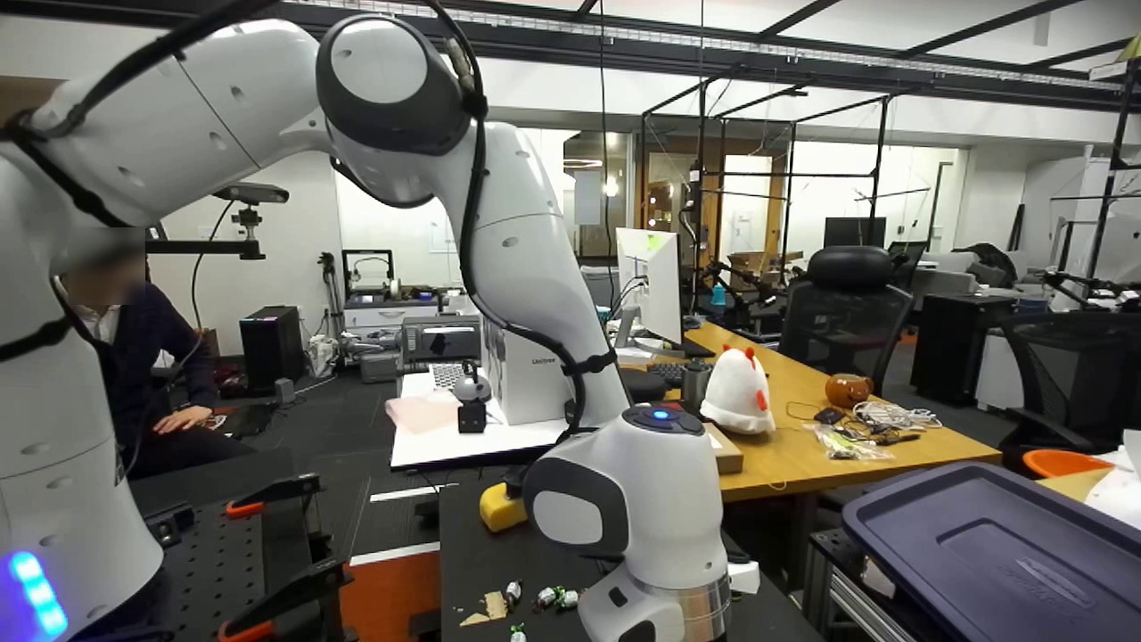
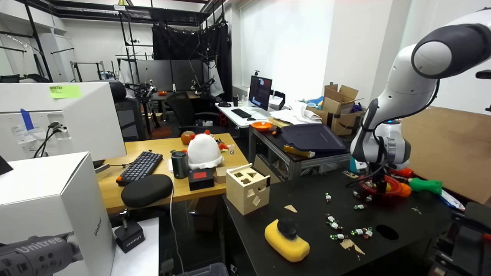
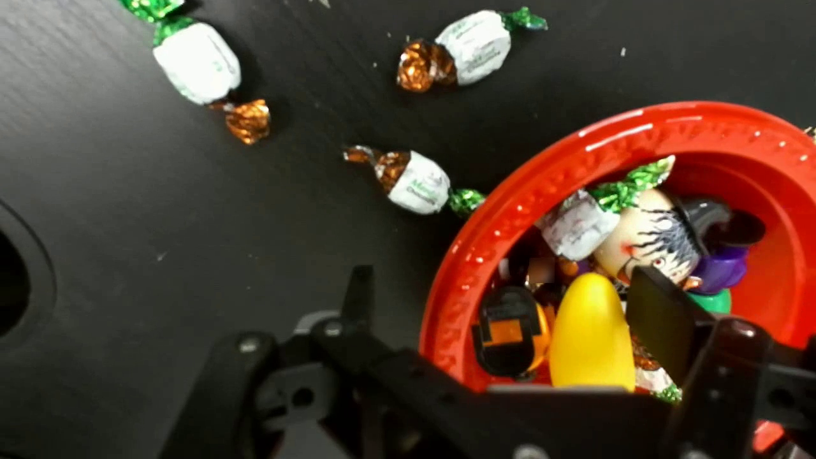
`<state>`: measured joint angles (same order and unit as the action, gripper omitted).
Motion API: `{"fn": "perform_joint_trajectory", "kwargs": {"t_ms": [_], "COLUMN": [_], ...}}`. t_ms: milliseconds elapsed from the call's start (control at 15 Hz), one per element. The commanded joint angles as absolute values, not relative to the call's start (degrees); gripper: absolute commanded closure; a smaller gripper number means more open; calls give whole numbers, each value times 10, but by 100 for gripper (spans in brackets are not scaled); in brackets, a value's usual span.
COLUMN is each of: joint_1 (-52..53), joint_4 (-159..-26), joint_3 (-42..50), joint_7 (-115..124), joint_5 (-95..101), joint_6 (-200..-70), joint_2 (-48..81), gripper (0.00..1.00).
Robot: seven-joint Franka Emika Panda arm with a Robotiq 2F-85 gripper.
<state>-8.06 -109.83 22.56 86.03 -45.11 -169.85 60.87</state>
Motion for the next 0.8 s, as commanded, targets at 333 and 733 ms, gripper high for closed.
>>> {"fn": "perform_joint_trajectory", "kwargs": {"t_ms": [333,733], "joint_1": [-73,-66], "joint_4": [-1101,-1107], "joint_3": [233,238], "joint_7": [894,908], "joint_5": [-402,-379], "joint_6": [-1651,-1661], "joint_2": [603,603], "gripper": [2,56]}}
